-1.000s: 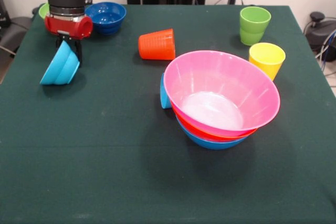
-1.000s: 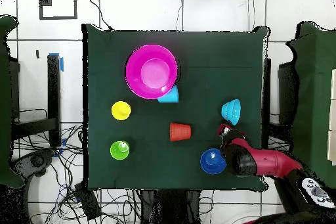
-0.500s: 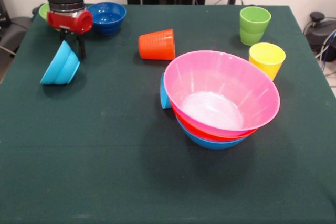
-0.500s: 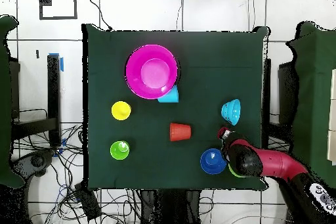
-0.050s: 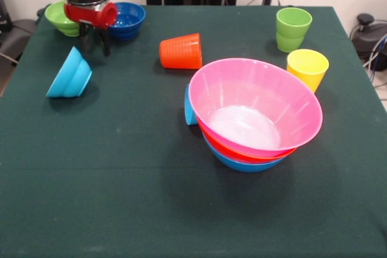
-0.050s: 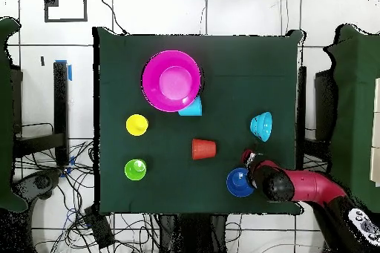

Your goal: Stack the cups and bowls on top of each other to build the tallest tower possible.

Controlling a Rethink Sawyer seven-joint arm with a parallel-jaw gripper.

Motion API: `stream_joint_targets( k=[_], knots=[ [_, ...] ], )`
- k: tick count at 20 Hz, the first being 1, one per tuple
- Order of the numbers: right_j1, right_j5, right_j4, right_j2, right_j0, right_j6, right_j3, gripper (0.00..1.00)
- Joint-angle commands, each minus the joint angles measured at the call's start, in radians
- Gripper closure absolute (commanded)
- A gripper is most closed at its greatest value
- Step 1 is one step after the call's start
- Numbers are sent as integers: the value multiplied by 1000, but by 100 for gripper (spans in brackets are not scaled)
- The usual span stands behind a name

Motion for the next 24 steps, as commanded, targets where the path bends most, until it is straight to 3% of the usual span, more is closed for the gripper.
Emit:
stream_joint_targets(
  k=[1, 6, 9, 12, 14, 17, 24],
  knots=[
    [-39, 148, -188, 170, -11, -501, -13, 0],
    [0, 154, -262, 330, -173, -735, 11, 0],
    [93, 200, -216, 416, -287, -821, 40, 0],
    [150, 230, -179, 450, -333, -872, 50, 0],
    [229, 262, -131, 481, -386, -917, 49, 0],
    [348, 263, -55, 526, -481, -920, 73, 0],
    [409, 278, 57, 564, -547, -849, 120, 0]
  ],
)
